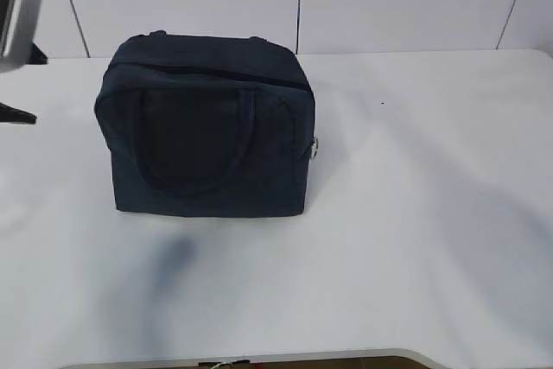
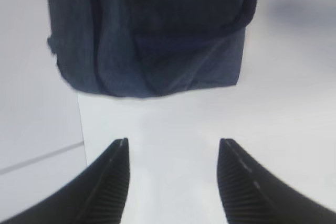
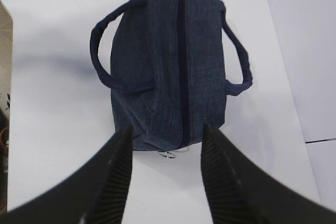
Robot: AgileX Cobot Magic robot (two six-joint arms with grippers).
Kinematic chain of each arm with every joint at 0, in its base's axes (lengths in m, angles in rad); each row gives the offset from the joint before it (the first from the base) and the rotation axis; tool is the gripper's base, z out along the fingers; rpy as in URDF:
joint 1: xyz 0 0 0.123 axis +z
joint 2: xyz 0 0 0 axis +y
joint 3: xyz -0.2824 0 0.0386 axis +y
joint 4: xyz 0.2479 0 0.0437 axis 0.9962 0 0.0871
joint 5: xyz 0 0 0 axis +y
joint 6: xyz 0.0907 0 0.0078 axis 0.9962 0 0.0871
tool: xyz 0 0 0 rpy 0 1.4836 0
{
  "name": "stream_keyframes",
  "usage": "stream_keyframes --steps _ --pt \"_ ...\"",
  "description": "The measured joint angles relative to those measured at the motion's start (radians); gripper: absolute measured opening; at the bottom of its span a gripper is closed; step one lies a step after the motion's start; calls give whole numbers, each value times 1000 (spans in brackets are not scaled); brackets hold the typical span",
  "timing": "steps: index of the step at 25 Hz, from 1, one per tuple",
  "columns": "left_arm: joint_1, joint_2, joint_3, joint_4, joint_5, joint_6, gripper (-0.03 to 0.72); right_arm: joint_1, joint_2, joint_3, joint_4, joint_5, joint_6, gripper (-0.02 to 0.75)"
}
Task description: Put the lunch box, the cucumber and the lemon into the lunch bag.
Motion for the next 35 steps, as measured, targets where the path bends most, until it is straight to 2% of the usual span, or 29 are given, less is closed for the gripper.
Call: stream_keyframes --steps 10,21,26,35 --pt "0 -151 0 102 133 -368 391 0 -150 12 -39 6 108 355" --pt "0 -246 0 133 306 -737 391 0 -337 250 -97 11 180 354" --pt "0 -311 0 137 372 -850 391 0 -409 288 -163 12 356 354" --pt "0 -523 0 122 417 -1006 390 0 -546 387 -246 14 534 354"
